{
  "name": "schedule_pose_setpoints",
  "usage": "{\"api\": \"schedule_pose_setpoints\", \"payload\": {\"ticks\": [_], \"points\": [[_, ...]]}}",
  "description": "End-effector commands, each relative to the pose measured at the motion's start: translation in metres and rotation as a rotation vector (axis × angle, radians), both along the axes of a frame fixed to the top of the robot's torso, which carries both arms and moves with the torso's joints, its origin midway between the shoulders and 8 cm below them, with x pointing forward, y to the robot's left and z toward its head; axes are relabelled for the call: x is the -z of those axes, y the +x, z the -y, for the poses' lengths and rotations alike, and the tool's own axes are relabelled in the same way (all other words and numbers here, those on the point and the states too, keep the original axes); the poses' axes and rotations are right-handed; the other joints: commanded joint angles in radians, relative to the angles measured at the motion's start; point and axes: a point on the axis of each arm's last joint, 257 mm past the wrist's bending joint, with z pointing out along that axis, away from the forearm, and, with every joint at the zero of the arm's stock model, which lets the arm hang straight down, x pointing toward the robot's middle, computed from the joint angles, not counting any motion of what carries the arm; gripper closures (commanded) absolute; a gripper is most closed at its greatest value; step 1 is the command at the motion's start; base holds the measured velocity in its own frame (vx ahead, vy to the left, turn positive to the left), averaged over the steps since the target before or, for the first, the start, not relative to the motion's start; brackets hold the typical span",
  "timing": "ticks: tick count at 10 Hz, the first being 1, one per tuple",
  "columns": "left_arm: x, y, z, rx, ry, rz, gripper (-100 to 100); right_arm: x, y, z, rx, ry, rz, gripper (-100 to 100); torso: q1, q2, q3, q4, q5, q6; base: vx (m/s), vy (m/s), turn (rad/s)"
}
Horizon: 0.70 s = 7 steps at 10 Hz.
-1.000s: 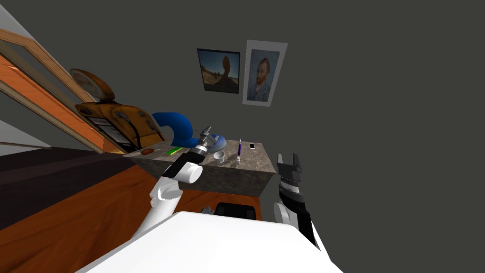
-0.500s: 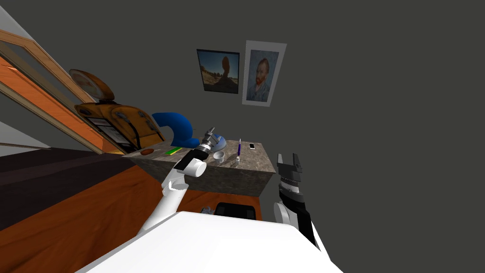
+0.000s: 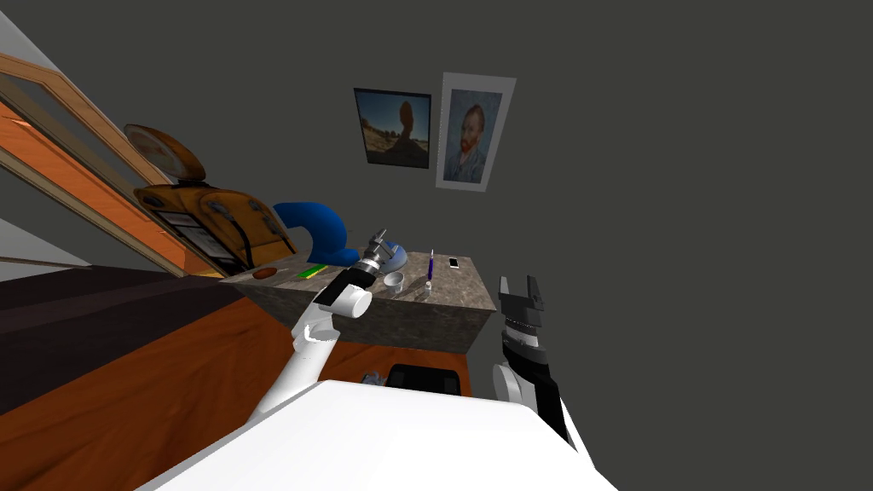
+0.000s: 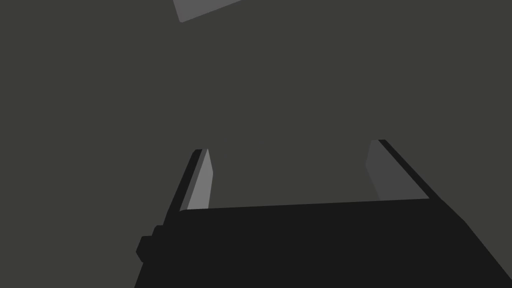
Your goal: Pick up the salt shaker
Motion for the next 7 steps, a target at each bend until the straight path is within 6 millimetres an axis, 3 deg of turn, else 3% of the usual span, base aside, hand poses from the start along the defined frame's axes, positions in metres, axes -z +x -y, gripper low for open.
{"api": "schedule_pose_setpoints", "payload": {"ticks": [1, 2, 7], "points": [[0.000, 0.000, 0.000, 0.000, 0.000, 0.000, -100, 0.000, 0.000, 0.000, 0.000, 0.000, 0.000, 0, 0.000, 0.000, 0.000, 0.000, 0.000, 0.000, 0.000, 0.000, 0.000], [0.000, 0.000, 0.000, 0.000, 0.000, 0.000, -100, 0.000, 0.000, 0.000, 0.000, 0.000, 0.000, 0, 0.000, 0.000, 0.000, 0.000, 0.000, 0.000, 0.000, 0.000, 0.000], [0.037, 0.010, 0.009, 0.013, -0.007, -0.137, -100, 0.000, 0.000, 0.000, 0.000, 0.000, 0.000, 0, -0.002, -0.001, -0.001, 0.000, 0.000, 0.000, 0.015, -0.026, 0.011]]}}
